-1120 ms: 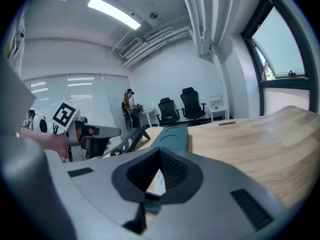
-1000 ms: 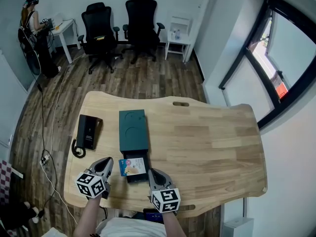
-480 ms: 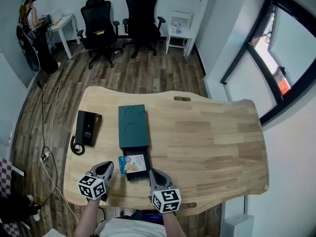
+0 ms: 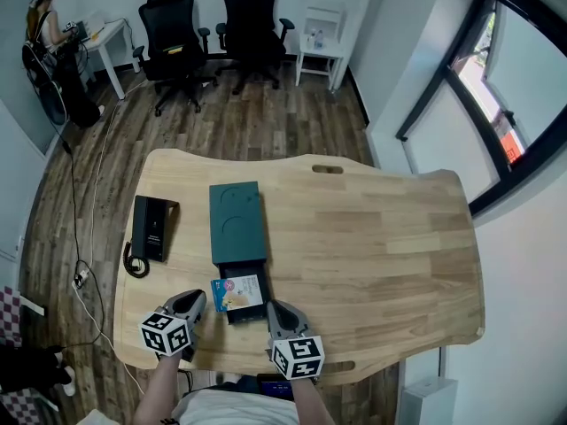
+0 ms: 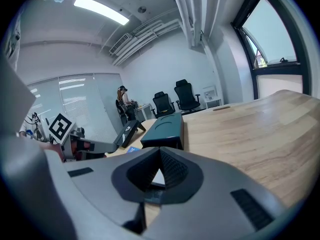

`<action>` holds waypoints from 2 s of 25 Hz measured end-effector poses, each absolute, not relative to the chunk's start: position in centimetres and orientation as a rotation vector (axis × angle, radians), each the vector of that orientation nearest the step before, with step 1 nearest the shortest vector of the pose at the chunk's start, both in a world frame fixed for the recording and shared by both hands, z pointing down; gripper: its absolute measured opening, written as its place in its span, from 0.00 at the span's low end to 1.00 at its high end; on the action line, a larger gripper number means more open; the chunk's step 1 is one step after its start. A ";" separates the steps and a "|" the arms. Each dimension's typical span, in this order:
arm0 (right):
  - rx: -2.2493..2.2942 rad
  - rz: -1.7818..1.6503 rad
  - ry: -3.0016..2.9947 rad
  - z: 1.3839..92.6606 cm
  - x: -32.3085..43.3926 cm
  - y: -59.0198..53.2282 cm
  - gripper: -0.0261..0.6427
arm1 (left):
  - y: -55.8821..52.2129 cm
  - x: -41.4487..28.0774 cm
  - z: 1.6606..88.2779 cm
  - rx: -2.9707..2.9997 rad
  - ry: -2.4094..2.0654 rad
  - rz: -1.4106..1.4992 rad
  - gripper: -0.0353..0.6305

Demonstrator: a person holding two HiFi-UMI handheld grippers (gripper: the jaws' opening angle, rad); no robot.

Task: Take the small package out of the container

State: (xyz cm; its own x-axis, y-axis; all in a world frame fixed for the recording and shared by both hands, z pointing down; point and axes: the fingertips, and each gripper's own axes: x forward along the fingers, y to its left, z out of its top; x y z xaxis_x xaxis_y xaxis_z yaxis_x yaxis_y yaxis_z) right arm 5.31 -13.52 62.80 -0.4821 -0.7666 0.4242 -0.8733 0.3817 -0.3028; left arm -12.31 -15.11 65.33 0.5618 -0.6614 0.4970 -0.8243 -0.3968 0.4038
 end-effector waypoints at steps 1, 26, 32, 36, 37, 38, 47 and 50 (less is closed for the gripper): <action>1.463 0.734 -2.423 62.9 5.3 -13.7 0.04 | -15.2 -12.2 65.5 2.170 -1.175 0.336 0.06; 1.404 0.801 -2.384 65.1 4.0 -16.7 0.04 | -16.9 -9.7 70.1 1.864 -0.965 0.136 0.36; 1.400 0.797 -2.378 65.0 4.2 -16.5 0.04 | -16.8 -9.1 69.6 1.853 -0.932 0.113 0.26; 1.403 0.795 -2.374 65.1 4.5 -16.4 0.04 | -16.9 -9.1 69.6 1.840 -0.939 0.098 0.24; 1.405 0.795 -2.372 65.1 4.6 -16.3 0.04 | -16.9 -9.1 69.6 1.837 -0.940 0.095 0.24; 1.407 0.795 -2.371 65.1 4.8 -16.3 0.04 | -16.9 -9.0 69.5 1.836 -0.941 0.093 0.24; 1.426 0.784 -2.381 64.4 5.5 -16.2 0.04 | -17.0 -8.9 68.6 1.819 -0.942 0.038 0.21; 1.424 0.766 -2.378 64.2 5.8 -16.1 0.05 | -17.2 -9.0 68.3 1.819 -0.954 0.018 0.21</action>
